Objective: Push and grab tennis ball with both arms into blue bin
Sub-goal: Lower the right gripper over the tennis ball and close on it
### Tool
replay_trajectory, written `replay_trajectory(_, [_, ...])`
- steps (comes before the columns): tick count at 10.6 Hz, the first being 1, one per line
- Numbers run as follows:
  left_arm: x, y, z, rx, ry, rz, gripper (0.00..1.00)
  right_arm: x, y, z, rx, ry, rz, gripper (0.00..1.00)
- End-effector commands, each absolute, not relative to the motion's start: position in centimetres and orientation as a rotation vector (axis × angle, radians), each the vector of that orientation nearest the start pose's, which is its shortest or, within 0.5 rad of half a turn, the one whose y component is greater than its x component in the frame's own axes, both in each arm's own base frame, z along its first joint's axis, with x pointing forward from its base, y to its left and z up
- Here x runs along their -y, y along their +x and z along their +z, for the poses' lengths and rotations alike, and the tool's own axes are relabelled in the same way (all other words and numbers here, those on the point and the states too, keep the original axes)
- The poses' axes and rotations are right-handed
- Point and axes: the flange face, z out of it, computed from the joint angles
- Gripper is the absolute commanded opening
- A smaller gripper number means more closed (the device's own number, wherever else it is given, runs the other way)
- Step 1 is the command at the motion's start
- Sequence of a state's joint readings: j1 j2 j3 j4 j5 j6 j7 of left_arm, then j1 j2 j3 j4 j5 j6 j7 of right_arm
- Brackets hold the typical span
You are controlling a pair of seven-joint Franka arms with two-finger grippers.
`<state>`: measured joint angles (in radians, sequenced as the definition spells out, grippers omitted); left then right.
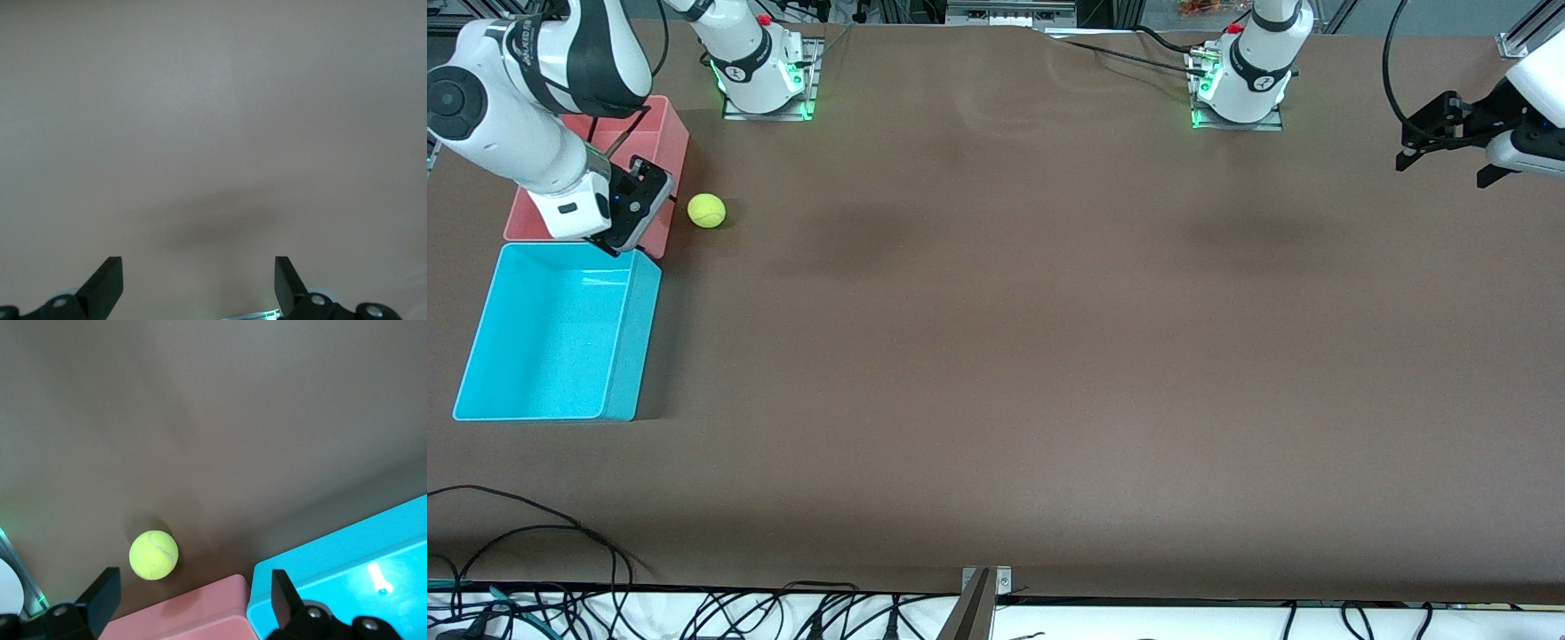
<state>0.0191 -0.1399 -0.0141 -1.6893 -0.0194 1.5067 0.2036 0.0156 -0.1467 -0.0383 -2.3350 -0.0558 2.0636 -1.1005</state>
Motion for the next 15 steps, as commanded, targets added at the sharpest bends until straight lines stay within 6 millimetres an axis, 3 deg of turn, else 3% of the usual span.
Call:
replay_trajectory(1, [-0.3,49.8,63.9,-0.15,-3.16,0.076,1.0,3.2,45.3,37.4,1.692,-2.618,0.166,1.0])
replay_trajectory(5, [-2.3,52.6,61.8,0.01,-3.293,0.126,1.0,3.6,43.4,35.6,1.719,-2.621,0.105,1.0])
replay_trajectory(6, [-2.1,52.8,62.2,-0.001,-3.282,0.115,1.0,4.0,43.0,35.0,1.722,-2.613,0.106,1.0])
replay_trajectory(8, [-1.2,52.8,62.3,-0.031,-3.282,0.115,1.0,5.6,41.7,33.1,1.71,-2.605,0.096,1.0])
replay_trajectory(11, [-1.3,52.7,62.3,-0.029,-3.284,0.115,1.0,7.9,40.1,32.0,1.749,-2.548,0.082,1.0])
replay_trajectory(13, [-1.1,52.8,62.4,-0.037,-3.28,0.115,1.0,8.5,39.3,31.5,1.75,-2.531,0.086,1.0])
replay_trajectory(15, [-0.2,52.4,61.9,-0.083,-3.17,0.183,1.0,8.3,38.9,31.1,1.746,-2.525,0.095,1.0])
